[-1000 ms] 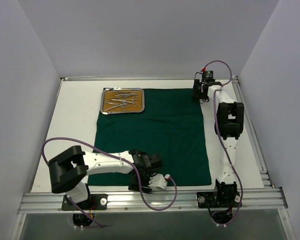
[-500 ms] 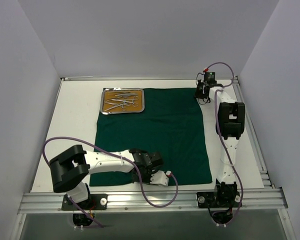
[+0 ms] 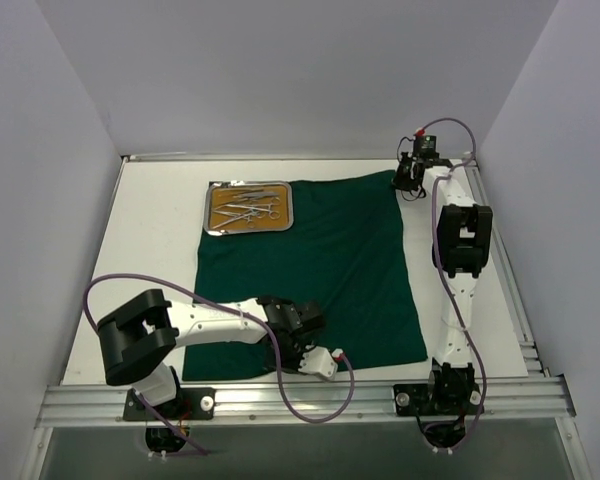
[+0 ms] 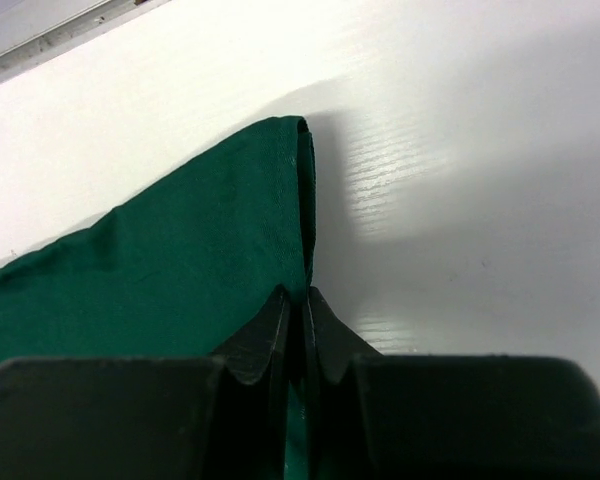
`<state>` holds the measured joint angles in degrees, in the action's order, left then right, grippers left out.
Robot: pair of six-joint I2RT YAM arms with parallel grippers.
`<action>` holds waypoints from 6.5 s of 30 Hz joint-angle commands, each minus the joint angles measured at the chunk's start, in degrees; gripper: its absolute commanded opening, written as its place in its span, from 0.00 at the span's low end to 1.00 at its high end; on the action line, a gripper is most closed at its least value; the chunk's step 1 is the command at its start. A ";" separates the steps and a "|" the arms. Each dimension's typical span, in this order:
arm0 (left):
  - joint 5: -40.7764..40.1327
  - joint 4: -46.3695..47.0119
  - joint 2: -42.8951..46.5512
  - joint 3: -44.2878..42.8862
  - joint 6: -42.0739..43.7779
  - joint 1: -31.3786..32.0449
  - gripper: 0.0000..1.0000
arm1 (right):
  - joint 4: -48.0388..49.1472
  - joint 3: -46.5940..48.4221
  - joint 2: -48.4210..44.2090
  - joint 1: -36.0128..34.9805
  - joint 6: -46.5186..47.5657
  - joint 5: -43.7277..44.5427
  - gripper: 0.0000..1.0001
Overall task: Open and lay out the surgical kit
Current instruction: Smooth out the surgical kit at the center of the board, then pick up the medical item from the container.
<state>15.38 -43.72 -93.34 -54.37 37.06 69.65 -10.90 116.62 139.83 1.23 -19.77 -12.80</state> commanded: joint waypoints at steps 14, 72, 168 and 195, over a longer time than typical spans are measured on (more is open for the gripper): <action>7.21 -8.65 2.46 -9.60 -0.58 -6.79 0.76 | 2.11 -5.95 -8.33 1.32 2.28 6.54 0.52; 6.07 5.57 -5.88 -20.34 -19.74 -66.22 0.58 | 11.16 -40.92 -35.23 -15.12 -10.38 18.51 0.12; -7.64 -1.36 8.78 -22.46 -25.63 -73.60 0.89 | 0.80 -28.31 -47.39 -29.00 16.69 -0.56 0.54; -0.18 0.58 11.88 -17.07 -18.87 -78.70 0.90 | 2.45 17.77 1.40 -40.79 38.93 5.33 0.36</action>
<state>11.66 -44.23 -79.88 -67.44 15.97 -8.71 -14.31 131.50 142.39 -39.16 14.76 -8.05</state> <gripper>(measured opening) 0.904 0.359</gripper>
